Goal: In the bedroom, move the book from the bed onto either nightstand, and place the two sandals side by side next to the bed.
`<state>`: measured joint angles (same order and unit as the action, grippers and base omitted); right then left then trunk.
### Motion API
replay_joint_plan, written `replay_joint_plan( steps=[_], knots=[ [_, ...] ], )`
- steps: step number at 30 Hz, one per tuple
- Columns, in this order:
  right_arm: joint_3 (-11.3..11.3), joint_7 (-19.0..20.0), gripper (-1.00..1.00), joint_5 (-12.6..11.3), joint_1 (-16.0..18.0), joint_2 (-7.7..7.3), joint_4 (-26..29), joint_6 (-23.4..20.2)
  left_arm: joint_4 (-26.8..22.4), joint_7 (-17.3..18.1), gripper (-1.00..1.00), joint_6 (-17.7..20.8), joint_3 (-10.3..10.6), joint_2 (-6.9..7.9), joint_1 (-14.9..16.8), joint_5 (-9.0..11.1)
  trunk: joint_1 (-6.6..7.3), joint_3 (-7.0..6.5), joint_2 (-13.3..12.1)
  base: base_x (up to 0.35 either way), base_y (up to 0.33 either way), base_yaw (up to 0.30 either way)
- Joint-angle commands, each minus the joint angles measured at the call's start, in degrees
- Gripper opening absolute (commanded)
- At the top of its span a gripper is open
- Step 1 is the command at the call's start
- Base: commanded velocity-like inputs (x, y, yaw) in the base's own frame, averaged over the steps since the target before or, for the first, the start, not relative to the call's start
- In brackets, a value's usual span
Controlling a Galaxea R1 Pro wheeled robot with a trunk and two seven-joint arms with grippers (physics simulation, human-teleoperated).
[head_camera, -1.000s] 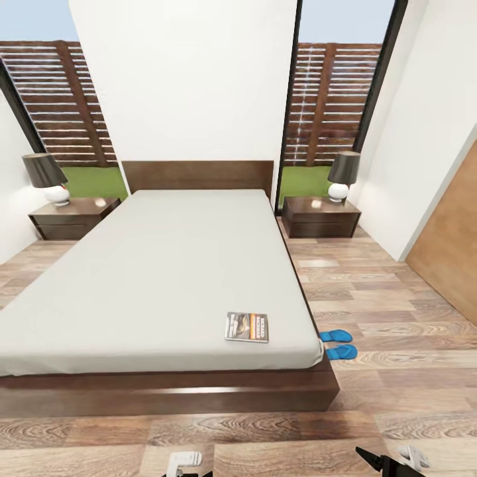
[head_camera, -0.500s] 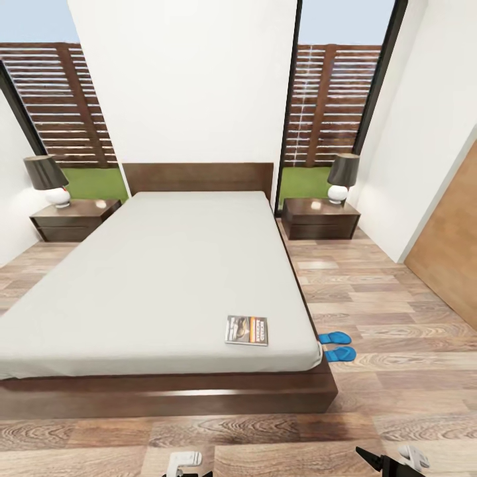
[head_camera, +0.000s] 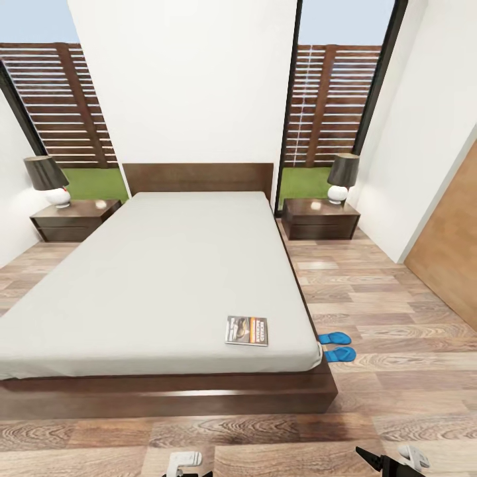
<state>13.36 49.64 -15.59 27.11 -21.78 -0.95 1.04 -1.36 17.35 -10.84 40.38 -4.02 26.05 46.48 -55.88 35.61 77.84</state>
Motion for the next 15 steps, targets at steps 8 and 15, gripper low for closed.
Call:
replay_joint_plan(
  steps=[8,15],
  knots=[
    [0.1,0.2,1.0,-0.1,0.1,-0.02,-0.1,0.1,0.1,0.2,1.0,-0.2,0.5,-0.07,0.1,0.5,0.0,0.05,0.0,0.157,0.0,0.0],
    [0.1,0.2,1.0,-0.1,0.1,-0.02,-0.1,0.1,0.1,0.2,1.0,-0.2,0.5,-0.11,0.1,0.5,0.0,0.05,0.0,0.203,0.0,0.0]
  ],
)
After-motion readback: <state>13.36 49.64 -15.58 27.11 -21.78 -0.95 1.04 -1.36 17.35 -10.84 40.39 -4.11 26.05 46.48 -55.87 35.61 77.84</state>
